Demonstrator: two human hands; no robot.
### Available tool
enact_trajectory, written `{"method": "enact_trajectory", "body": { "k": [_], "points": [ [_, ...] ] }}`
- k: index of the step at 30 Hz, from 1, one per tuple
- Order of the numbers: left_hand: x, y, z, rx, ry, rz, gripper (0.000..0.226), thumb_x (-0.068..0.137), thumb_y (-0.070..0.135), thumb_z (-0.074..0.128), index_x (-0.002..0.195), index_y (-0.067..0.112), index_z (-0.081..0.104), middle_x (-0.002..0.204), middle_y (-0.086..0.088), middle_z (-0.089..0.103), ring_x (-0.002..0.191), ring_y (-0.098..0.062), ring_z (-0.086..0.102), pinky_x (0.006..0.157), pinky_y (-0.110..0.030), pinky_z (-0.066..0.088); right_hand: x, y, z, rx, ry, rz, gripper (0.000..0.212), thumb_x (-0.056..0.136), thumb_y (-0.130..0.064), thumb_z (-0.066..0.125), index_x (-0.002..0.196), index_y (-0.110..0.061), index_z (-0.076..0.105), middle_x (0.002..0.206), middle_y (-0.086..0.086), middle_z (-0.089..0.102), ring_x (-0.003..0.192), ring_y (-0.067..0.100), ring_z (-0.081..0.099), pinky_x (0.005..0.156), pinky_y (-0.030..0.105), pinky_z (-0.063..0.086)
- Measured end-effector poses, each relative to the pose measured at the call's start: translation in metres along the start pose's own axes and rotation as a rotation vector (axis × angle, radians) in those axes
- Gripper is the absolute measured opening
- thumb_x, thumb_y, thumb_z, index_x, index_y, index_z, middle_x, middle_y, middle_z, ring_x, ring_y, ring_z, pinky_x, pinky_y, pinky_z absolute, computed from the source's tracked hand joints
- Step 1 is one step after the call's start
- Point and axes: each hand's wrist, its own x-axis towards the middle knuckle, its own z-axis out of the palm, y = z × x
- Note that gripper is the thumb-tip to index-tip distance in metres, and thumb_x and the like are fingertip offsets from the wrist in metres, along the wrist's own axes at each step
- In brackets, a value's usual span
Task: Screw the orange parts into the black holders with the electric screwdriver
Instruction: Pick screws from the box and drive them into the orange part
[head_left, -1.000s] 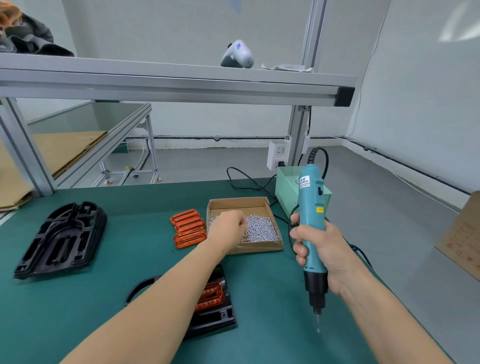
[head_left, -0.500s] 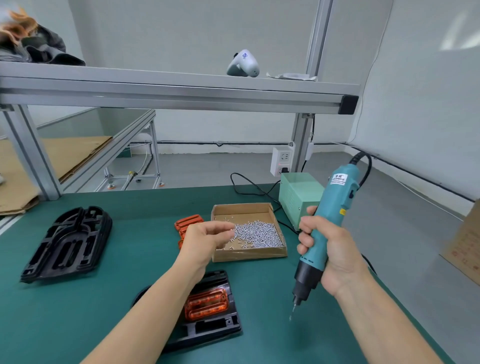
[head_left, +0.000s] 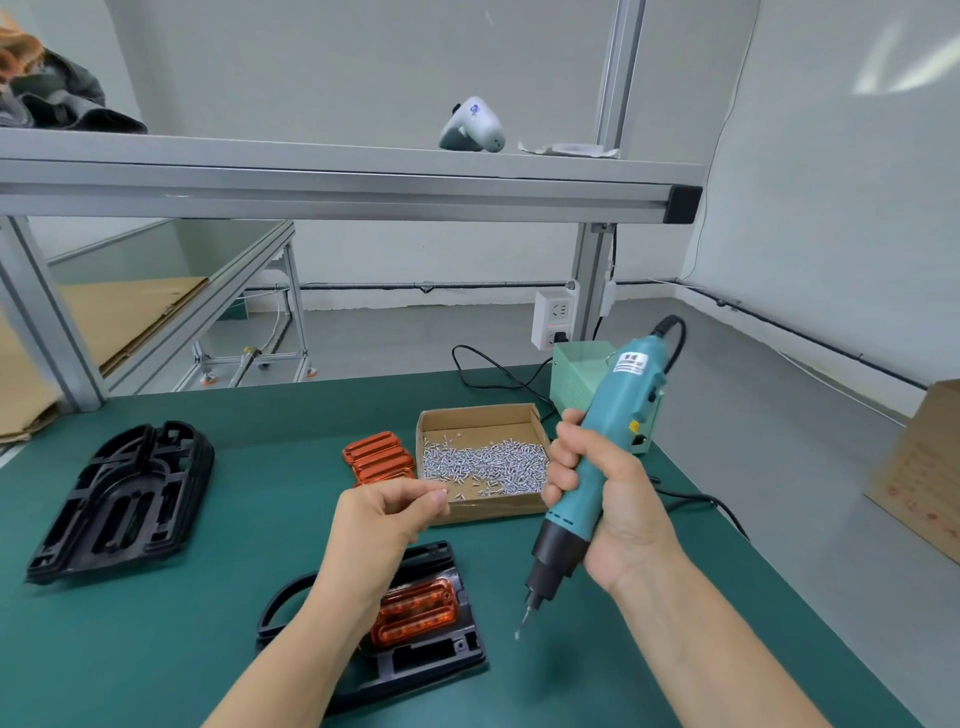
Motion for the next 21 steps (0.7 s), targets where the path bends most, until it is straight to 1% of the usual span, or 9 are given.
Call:
{"method": "enact_trajectory", "body": {
  "k": [3, 5, 8, 12, 16, 21],
  "points": [
    [-0.013, -0.003, -0.005, -0.022, -0.008, 0.013, 0.016, 0.081, 0.011, 0.07, 0.068, 0.017, 0.076, 0.072, 0.001, 0.072, 0.061, 0.002, 0.057, 0.059, -0.01, 0.044, 0.0, -0.005, 0.005, 0.107, -0.005, -0.129, 0.02, 0.07, -0.012, 0.067, 0.084, -0.023, 0.057, 0.059, -0.007, 0.044, 0.045, 0.006, 0.04, 0.046, 0.019, 0.041],
    [-0.023, -0.005, -0.008, -0.063, -0.017, 0.011, 0.016, 0.081, 0.009, 0.07, 0.071, 0.02, 0.077, 0.07, 0.001, 0.072, 0.057, 0.003, 0.057, 0.056, -0.008, 0.044, 0.0, -0.01, 0.008, 0.152, -0.019, -0.194, 0.018, 0.072, -0.012, 0.066, 0.081, -0.023, 0.056, 0.059, -0.007, 0.043, 0.047, 0.006, 0.041, 0.049, 0.019, 0.042],
    [-0.039, -0.007, -0.01, -0.125, -0.038, -0.008, 0.018, 0.08, 0.005, 0.07, 0.073, 0.02, 0.077, 0.072, -0.003, 0.073, 0.059, 0.0, 0.061, 0.056, -0.01, 0.046, -0.004, -0.014, 0.012, 0.178, -0.037, -0.226, 0.019, 0.073, -0.011, 0.068, 0.078, -0.023, 0.055, 0.059, -0.007, 0.043, 0.048, 0.006, 0.043, 0.05, 0.019, 0.043],
    [-0.051, -0.01, -0.011, -0.184, -0.051, -0.035, 0.019, 0.081, 0.002, 0.068, 0.075, 0.017, 0.077, 0.073, -0.005, 0.073, 0.061, -0.005, 0.063, 0.057, -0.013, 0.049, -0.01, -0.01, 0.018, 0.21, -0.038, -0.251, 0.017, 0.078, -0.012, 0.062, 0.074, -0.026, 0.053, 0.057, -0.009, 0.041, 0.046, 0.005, 0.041, 0.048, 0.018, 0.041],
    [-0.057, -0.01, -0.012, -0.22, -0.062, -0.012, 0.019, 0.081, 0.001, 0.067, 0.075, 0.016, 0.077, 0.069, -0.004, 0.071, 0.058, -0.004, 0.06, 0.059, -0.014, 0.049, -0.014, -0.005, 0.029, 0.213, -0.053, -0.297, 0.017, 0.079, -0.013, 0.055, 0.07, -0.027, 0.052, 0.054, -0.01, 0.036, 0.043, 0.006, 0.035, 0.046, 0.018, 0.038],
    [-0.06, -0.013, -0.012, -0.23, -0.084, 0.022, 0.017, 0.082, 0.002, 0.066, 0.078, 0.015, 0.077, 0.065, -0.004, 0.066, 0.057, -0.008, 0.05, 0.061, -0.017, 0.047, -0.016, 0.003, 0.041, 0.211, -0.071, -0.321, 0.017, 0.077, -0.011, 0.055, 0.071, -0.027, 0.053, 0.053, -0.009, 0.036, 0.042, 0.006, 0.035, 0.045, 0.019, 0.037]
  ]
}}
